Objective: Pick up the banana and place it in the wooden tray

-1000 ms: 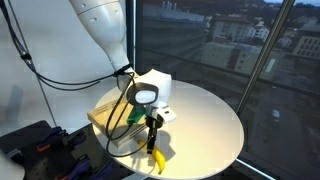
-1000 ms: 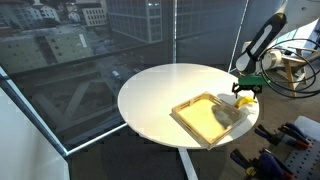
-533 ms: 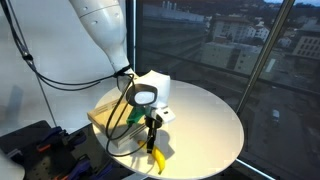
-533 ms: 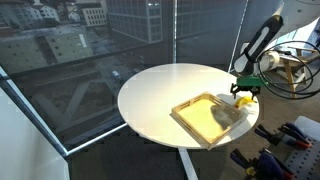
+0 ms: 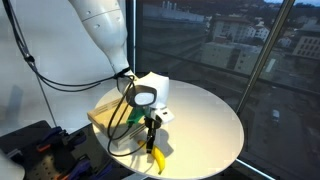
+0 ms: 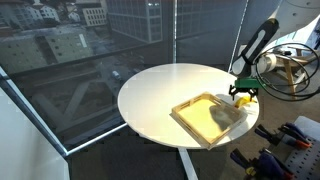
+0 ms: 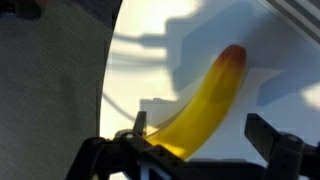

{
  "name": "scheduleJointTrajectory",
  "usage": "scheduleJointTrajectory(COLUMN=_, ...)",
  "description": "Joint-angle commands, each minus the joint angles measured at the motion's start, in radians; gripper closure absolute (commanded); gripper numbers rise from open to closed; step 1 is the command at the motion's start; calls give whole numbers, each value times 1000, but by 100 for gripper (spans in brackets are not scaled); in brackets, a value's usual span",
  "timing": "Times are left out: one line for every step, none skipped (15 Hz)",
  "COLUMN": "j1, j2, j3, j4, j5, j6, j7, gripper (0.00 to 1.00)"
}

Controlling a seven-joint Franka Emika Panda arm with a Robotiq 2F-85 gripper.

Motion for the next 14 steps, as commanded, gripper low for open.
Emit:
scheduleJointTrajectory(j1=9, j2=23, j3=-4, j4=23, j5=25, j6=9, j7=6, gripper=0)
scheduleJointTrajectory(j1=9, j2=27, j3=-4, j4=25, j5=26, j6=9, j7=6, gripper=0)
scheduleJointTrajectory(j1=10, j2=31, j3=-4, j4=27, j5=26, j6=9, j7=6, gripper=0)
scheduleJointTrajectory(j1=10, j2=35, j3=-4, j4=29, j5=26, j6=10, j7=6, gripper=0)
scheduleJointTrajectory(j1=10, j2=39, j3=-4, j4=31, j5=26, j6=10, j7=6, gripper=0)
scheduleJointTrajectory(j1=10, j2=42, j3=-5, j4=32, j5=26, j6=10, j7=6, gripper=0)
scheduleJointTrajectory(j1=10, j2=44, j3=-5, j4=34, j5=27, j6=9, j7=5, gripper=0)
scheduleJointTrajectory(j1=10, j2=47, j3=-5, j4=36, j5=27, j6=9, j7=5, gripper=0)
scheduleJointTrajectory(j1=10, j2=50, j3=-5, j4=38, j5=27, j6=9, j7=5, gripper=0)
scheduleJointTrajectory(j1=10, j2=52, j3=-5, j4=39, j5=27, j6=9, j7=5, gripper=0)
scheduleJointTrajectory(j1=10, j2=54, j3=-6, j4=40, j5=28, j6=9, j7=4, gripper=12)
scheduleJointTrajectory(j1=10, j2=56, j3=-6, j4=42, j5=28, j6=9, j7=4, gripper=27)
scheduleJointTrajectory(j1=10, j2=57, j3=-6, j4=42, j5=28, j6=9, j7=4, gripper=34)
scheduleJointTrajectory(j1=10, j2=58, j3=-6, j4=42, j5=28, j6=10, j7=4, gripper=44)
